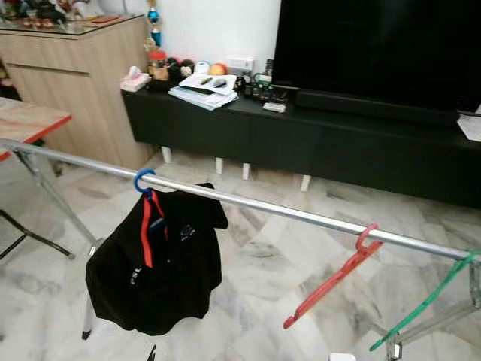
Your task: Hang hanger
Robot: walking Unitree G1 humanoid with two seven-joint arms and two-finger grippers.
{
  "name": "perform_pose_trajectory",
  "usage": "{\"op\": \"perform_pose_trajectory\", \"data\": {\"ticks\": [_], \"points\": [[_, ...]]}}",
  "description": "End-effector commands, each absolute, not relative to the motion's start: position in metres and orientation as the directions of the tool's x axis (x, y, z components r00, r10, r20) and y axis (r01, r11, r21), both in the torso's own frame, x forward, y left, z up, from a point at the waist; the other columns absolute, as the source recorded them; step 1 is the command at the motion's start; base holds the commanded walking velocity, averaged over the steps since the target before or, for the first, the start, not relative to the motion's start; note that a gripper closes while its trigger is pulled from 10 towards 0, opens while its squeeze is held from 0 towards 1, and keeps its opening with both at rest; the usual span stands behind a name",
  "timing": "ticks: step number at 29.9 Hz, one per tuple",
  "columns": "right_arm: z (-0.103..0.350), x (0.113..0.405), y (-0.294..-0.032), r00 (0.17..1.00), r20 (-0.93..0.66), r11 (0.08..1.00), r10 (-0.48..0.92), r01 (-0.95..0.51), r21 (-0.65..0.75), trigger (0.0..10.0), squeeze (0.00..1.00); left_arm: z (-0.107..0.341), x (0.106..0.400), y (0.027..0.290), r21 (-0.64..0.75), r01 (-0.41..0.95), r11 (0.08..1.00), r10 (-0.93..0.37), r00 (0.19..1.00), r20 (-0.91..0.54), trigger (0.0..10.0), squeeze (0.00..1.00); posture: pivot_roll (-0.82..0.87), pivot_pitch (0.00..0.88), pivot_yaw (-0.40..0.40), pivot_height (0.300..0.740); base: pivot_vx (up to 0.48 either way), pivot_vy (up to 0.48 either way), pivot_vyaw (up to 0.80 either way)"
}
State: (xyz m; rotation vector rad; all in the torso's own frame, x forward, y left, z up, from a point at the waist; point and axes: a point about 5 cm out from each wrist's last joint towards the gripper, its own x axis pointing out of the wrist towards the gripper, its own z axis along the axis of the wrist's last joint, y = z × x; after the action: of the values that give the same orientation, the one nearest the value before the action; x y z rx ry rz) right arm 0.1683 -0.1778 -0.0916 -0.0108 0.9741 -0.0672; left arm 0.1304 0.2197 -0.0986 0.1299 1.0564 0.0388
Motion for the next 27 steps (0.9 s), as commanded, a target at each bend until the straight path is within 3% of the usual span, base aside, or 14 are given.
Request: {"op": "perform_pose_trajectory", "data": {"ticks": [1,27], "points": [[-0.0924,0.1663,-0.1798,0.550,-0.832,0.997,-0.071,0.067,-0.041,10.0,0.00,-0.1010,0.1281,0.2132,0.111,0.030,0.993,0.083,0.479,-0.874,10.0,0.00,0.04,0.000,-0.015,0.740,0.000,0.266,0.00],[-0.0926,0.1656,-0.1817,0.546,-0.832,0.993,-0.095,0.107,-0.044,10.0,0.00,-0.1002,0.1305,0.2133,0.108,0.035,0.994,0.078,0.482,-0.872,10.0,0.00,0.05,0.018,-0.022,0.740,0.000,0.358,0.00]]}}
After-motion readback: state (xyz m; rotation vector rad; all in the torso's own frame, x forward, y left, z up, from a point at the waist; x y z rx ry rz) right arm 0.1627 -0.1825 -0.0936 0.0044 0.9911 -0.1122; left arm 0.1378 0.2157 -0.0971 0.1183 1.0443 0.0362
